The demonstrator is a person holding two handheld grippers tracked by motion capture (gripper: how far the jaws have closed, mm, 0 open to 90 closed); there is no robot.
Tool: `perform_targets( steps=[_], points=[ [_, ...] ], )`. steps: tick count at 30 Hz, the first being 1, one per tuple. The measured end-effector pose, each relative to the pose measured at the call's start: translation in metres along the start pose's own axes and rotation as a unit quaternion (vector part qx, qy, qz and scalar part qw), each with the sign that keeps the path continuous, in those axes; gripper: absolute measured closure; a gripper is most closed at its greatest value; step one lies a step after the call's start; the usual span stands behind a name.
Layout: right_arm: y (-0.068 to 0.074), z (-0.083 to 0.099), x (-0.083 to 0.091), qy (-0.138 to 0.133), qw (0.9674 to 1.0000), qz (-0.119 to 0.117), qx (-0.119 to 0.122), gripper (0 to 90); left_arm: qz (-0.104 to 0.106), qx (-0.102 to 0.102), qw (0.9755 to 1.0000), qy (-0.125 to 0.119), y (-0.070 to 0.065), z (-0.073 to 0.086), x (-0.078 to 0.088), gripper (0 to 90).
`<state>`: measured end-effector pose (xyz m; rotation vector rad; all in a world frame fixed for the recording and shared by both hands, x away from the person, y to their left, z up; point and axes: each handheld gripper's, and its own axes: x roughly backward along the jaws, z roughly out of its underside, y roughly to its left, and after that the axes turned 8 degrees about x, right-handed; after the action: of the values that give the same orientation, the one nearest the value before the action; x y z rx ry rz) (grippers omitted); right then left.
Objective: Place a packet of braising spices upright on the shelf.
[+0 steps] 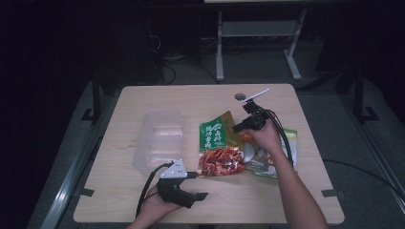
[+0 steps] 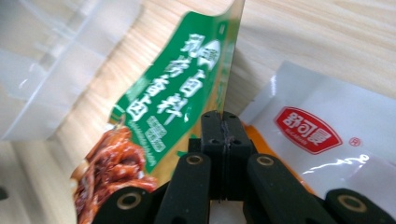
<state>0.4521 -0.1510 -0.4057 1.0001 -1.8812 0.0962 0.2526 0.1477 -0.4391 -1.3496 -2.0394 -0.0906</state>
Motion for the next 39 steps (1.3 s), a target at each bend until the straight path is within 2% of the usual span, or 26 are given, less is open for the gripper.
perform_targets(
  steps=[3, 6, 8, 10, 13, 14, 15, 16, 17, 18, 19, 21, 22, 24, 25, 26, 27, 28, 29, 30, 32, 35, 36, 37, 38, 39],
  points=[
    [0.007, 0.000, 0.006, -0.003, 0.9999, -0.001, 0.014, 89.8, 0.011, 0.007, 0.9999, 0.006, 0.000, 0.000, -0.002, 23.6],
    [0.027, 0.002, 0.021, -0.030, 0.9988, 0.009, 0.037, 89.9, 0.006, -0.001, 0.9999, 0.015, -0.001, -0.001, -0.004, 24.1],
    [0.037, 0.005, 0.031, -0.049, 0.9971, 0.015, 0.057, 90.0, 0.005, -0.001, 0.9999, 0.009, -0.002, -0.002, -0.005, 24.1],
    [0.048, 0.009, 0.042, -0.064, 0.9958, 0.014, 0.064, 90.0, 0.003, -0.003, 1.0000, 0.006, -0.003, -0.002, -0.006, 24.1],
    [0.065, 0.018, 0.057, -0.092, 0.9919, 0.012, 0.088, 90.0, 0.005, -0.002, 1.0000, -0.002, -0.006, -0.005, -0.004, 23.8],
    [0.071, 0.022, 0.062, -0.101, 0.9900, 0.015, 0.098, 90.0, -0.006, -0.003, 0.9999, -0.015, -0.009, -0.007, -0.003, 23.0],
    [0.082, 0.031, 0.072, -0.117, 0.9852, 0.021, 0.124, 90.0, -0.006, -0.003, 0.9999, -0.015, -0.009, -0.007, -0.003, 19.1],
    [0.082, 0.031, 0.072, -0.117, 0.9852, 0.021, 0.124, 90.0, -0.013, 0.001, 0.9997, -0.022, -0.011, -0.008, -0.002, 19.1],
    [0.091, 0.041, 0.082, -0.141, 0.9797, 0.024, 0.140, 90.0, -0.025, 0.005, 0.9992, -0.032, -0.013, -0.012, -0.003, 17.9],
    [0.094, 0.046, 0.086, -0.150, 0.9780, 0.024, 0.143, 90.0, -0.030, 0.007, 0.9988, -0.037, -0.013, -0.014, -0.004, 16.8],
    [0.096, 0.050, 0.089, -0.161, 0.9751, 0.024, 0.150, 90.0, -0.032, 0.010, 0.9987, -0.038, -0.012, -0.016, -0.005, 16.6],
    [0.098, 0.053, 0.095, -0.157, 0.9732, 0.034, 0.164, 90.0, -0.034, 0.014, 0.9983, -0.044, -0.011, -0.019, -0.007, 16.7],
    [0.098, 0.055, 0.098, -0.161, 0.9724, 0.035, 0.165, 90.0, -0.041, 0.029, 0.9974, -0.051, -0.008, -0.024, -0.011, 16.7],
    [0.095, 0.059, 0.100, -0.165, 0.9716, 0.034, 0.166, 90.0, -0.044, 0.055, 0.9955, -0.064, -0.004, -0.029, -0.016, 16.7],
    [0.095, 0.059, 0.100, -0.165, 0.9716, 0.034, 0.166, 90.0, -0.044, 0.055, 0.9955, -0.064, -0.004, -0.029, -0.016, 16.8],
    [0.091, 0.063, 0.101, -0.168, 0.9713, 0.031, 0.166, 90.0, -0.046, 0.080, 0.9934, -0.068, 0.004, -0.032, -0.023, 16.9],
    [0.090, 0.064, 0.102, -0.167, 0.9719, 0.026, 0.164, 90.0, -0.046, 0.080, 0.9934, -0.068, 0.004, -0.032, -0.023, 16.9],
    [0.089, 0.065, 0.102, -0.170, 0.9717, 0.024, 0.162, 90.0, -0.060, 0.102, 0.9906, -0.069, 0.012, -0.036, -0.030, 16.9],
    [0.089, 0.065, 0.102, -0.170, 0.9717, 0.024, 0.162, 90.0, -0.060, 0.102, 0.9906, -0.069, 0.012, -0.036, -0.030, 16.9],
    [0.088, 0.067, 0.103, -0.174, 0.9710, 0.021, 0.162, 90.0, -0.064, 0.111, 0.9893, -0.069, 0.017, -0.038, -0.033, 16.9],
    [0.091, 0.068, 0.106, -0.179, 0.9687, 0.015, 0.171, 90.0, -0.073, 0.135, 0.9843, -0.086, 0.025, -0.043, -0.036, 17.0],
    [0.092, 0.068, 0.106, -0.177, 0.9675, 0.016, 0.180, 90.0, -0.068, 0.135, 0.9846, -0.087, 0.028, -0.047, -0.040, 17.3],
    [0.094, 0.068, 0.107, -0.176, 0.9661, 0.018, 0.188, 90.0, -0.068, 0.129, 0.9870, -0.068, 0.027, -0.049, -0.046, 17.3],
    [0.095, 0.068, 0.107, -0.177, 0.9647, 0.018, 0.195, 90.0, -0.068, 0.129, 0.9870, -0.068, 0.027, -0.049, -0.046, 17.4],
    [0.096, 0.069, 0.107, -0.178, 0.9635, 0.014, 0.200, 90.0, -0.050, 0.137, 0.9876, -0.058, 0.027, -0.051, -0.052, 18.0],
    [0.097, 0.069, 0.107, -0.178, 0.9624, 0.011, 0.205, 90.0, -0.050, 0.137, 0.9876, -0.058, 0.027, -0.051, -0.052, 19.1]
  ],
)
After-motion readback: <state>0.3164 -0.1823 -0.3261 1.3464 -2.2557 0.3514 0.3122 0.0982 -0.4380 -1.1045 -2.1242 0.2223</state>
